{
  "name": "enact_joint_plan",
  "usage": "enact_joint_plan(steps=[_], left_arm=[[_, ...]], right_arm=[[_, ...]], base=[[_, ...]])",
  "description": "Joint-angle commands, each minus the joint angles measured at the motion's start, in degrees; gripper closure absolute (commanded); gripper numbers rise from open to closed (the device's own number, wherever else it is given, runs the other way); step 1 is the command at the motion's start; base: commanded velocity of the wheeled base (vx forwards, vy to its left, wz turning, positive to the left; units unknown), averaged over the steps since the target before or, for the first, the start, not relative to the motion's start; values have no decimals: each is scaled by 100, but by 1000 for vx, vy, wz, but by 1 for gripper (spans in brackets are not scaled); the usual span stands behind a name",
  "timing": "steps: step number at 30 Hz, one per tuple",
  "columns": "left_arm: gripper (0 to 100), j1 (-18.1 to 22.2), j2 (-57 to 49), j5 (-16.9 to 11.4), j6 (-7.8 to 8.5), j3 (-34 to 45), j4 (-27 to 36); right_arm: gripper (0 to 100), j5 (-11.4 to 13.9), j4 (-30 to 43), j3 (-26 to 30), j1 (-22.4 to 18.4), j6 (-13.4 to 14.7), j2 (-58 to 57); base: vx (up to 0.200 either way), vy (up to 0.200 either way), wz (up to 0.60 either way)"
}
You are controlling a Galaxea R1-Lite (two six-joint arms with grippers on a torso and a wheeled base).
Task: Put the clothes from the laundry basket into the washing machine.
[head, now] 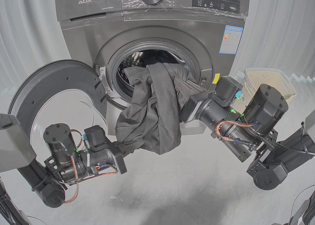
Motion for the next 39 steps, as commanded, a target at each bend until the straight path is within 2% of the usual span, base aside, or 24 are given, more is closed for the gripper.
enact_joint_plan(steps=[1,13,14,18,25,35,39], left_arm=[[100,-129,-1173,-36,-63,546,-144],[100,-279,-1630,8,-169,80,-144],[100,-279,-1630,26,-186,54,-144],[100,-244,-1630,105,-230,-236,-144],[100,-235,-1560,667,-274,-702,-144],[100,-200,-1322,1247,-274,-1107,-126],[100,-191,-1261,1379,-265,-1168,-109]], right_arm=[[100,27,-32,31,-68,43,400],[100,45,-50,189,-7,122,830],[0,45,-50,189,11,131,866],[0,45,-32,611,152,166,927],[0,71,47,1332,283,113,936],[0,71,47,1367,292,105,1006],[0,71,47,1367,292,105,1015]], base=[[0,0,0],[0,0,0],[0,0,0],[0,0,0],[0,0,0],[0,0,0],[0,0,0]])
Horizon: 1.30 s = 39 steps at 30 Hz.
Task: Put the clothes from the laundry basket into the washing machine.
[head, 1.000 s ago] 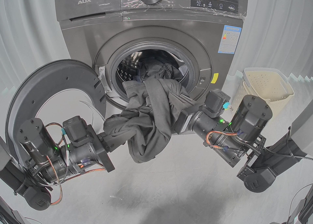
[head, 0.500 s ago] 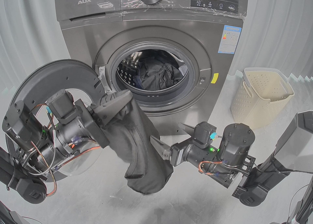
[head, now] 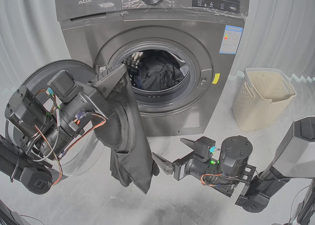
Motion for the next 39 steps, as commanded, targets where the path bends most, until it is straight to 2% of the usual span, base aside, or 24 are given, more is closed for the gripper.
enact_joint_plan(steps=[1,4,11,14,24,32,39], left_arm=[[100,28,116,30,3,-68,21],[100,54,177,47,12,-156,47],[100,124,415,346,29,-482,56],[100,151,441,355,20,-587,65],[100,239,511,364,20,-736,73],[100,239,520,364,29,-728,73],[100,239,581,364,29,-719,56]], right_arm=[[0,-3,8,5,3,0,40],[0,-3,17,23,12,0,84],[0,-3,17,84,249,-79,312],[0,6,8,-21,329,-79,532],[0,6,17,-874,311,-88,1191],[0,6,-1,-979,531,-71,1297],[0,6,-10,-1146,548,-62,1437]], base=[[0,0,0],[0,0,0],[0,0,0],[0,0,0],[0,0,0],[0,0,0],[0,0,0]])
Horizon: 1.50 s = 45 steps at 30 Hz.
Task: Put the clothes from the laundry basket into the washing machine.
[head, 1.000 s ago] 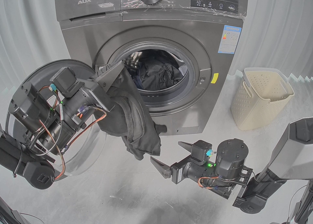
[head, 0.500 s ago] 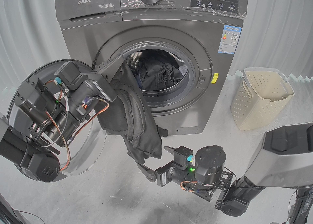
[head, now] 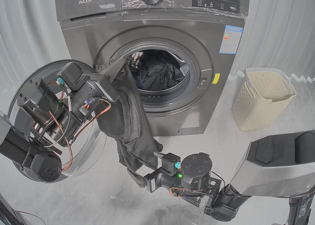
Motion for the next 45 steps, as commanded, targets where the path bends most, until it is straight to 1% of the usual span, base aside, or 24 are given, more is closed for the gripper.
enact_joint_plan(steps=[1,3,7,10,11,12,15,18,19,20,25,31,39,42,43,44,45], left_arm=[[100,-1,30,1,-1,4,-5],[100,-1,30,1,-1,4,-5],[100,-1,30,1,-1,13,-5],[100,-1,22,1,-1,4,-5],[100,-1,22,1,-1,4,-5],[100,7,22,1,-1,-5,-5],[100,-1,30,1,-1,-5,-5],[100,-1,30,71,-1,-22,-5],[100,-1,30,71,-1,-22,-5],[100,-1,30,115,8,-22,-5],[100,-1,39,115,8,-22,-5],[100,-10,39,115,-1,-14,-5],[100,-10,39,115,-1,-14,-14],[100,-10,39,115,-1,-14,-5],[100,-10,39,115,-1,-14,-5],[100,-10,30,115,-1,-14,-5],[100,-19,30,115,-1,-14,-5]], right_arm=[[0,-2,1,-94,2,-6,146],[0,16,1,-191,-77,-15,216],[0,183,-25,-428,-341,-41,533],[0,192,-8,-613,-455,-120,638],[0,192,-8,-613,-455,-120,638],[0,192,10,-709,-543,-138,700],[0,209,28,-920,-640,-155,832],[0,376,36,-1140,-798,-234,1007],[0,376,36,-1140,-798,-234,1007],[0,455,36,-1254,-868,-278,1095],[0,482,36,-1509,-807,-287,1201],[0,473,36,-1650,-719,-287,1271],[0,446,28,-1755,-710,-269,1306],[0,403,89,-1984,-728,-252,1368],[0,403,89,-1984,-728,-252,1368],[0,376,142,-2142,-780,-234,1429],[0,376,142,-2186,-798,-234,1447]], base=[[0,0,0],[0,0,0],[0,0,0],[0,0,0],[0,0,0],[0,0,0],[0,0,0],[0,0,0],[0,0,0],[0,0,0],[0,0,0],[0,0,0],[0,0,0],[0,0,0],[0,0,0],[0,0,0],[0,0,0]])
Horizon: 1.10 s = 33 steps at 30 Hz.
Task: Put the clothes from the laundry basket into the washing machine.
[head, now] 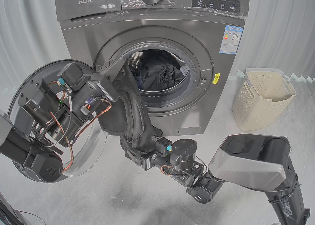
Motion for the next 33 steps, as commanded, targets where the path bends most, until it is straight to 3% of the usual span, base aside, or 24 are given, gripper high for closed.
enact_joint_plan(steps=[1,3,4,12,16,20,22,24,25,27,30,33], left_arm=[[100,-8,-11,-10,-4,0,-2],[100,-8,-11,-10,-4,-9,-2],[100,-8,-20,-10,-21,-9,-2],[100,10,42,-1,-21,0,-10],[100,18,68,-1,-21,0,-28],[100,124,68,-1,-21,0,-28],[100,247,68,-10,-21,0,-28],[100,247,68,-10,-21,0,-28],[100,379,42,-27,-21,0,-10],[100,396,33,-27,-21,9,-10],[100,405,-2,-27,-12,88,-10],[100,414,-20,-27,-4,167,-19]], right_arm=[[0,-37,49,-294,-81,28,126],[0,-37,58,-364,-90,37,161],[100,-46,58,-399,-90,54,178],[100,-213,32,-303,-99,125,46],[100,-222,32,-30,-160,160,-287],[100,-213,32,638,-301,116,-876],[100,-160,32,1069,-424,72,-1272],[100,-160,32,1069,-424,72,-1272],[100,-29,58,1613,-617,-51,-1738],[100,147,23,1895,-741,-121,-1949],[100,314,-47,2167,-881,-200,-2309],[100,314,-47,2308,-1022,-209,-2775]], base=[[0,0,0],[0,0,0],[0,0,0],[0,0,0],[0,0,0],[0,0,0],[0,0,0],[0,0,0],[0,0,0],[0,0,0],[0,0,0],[0,0,0]])
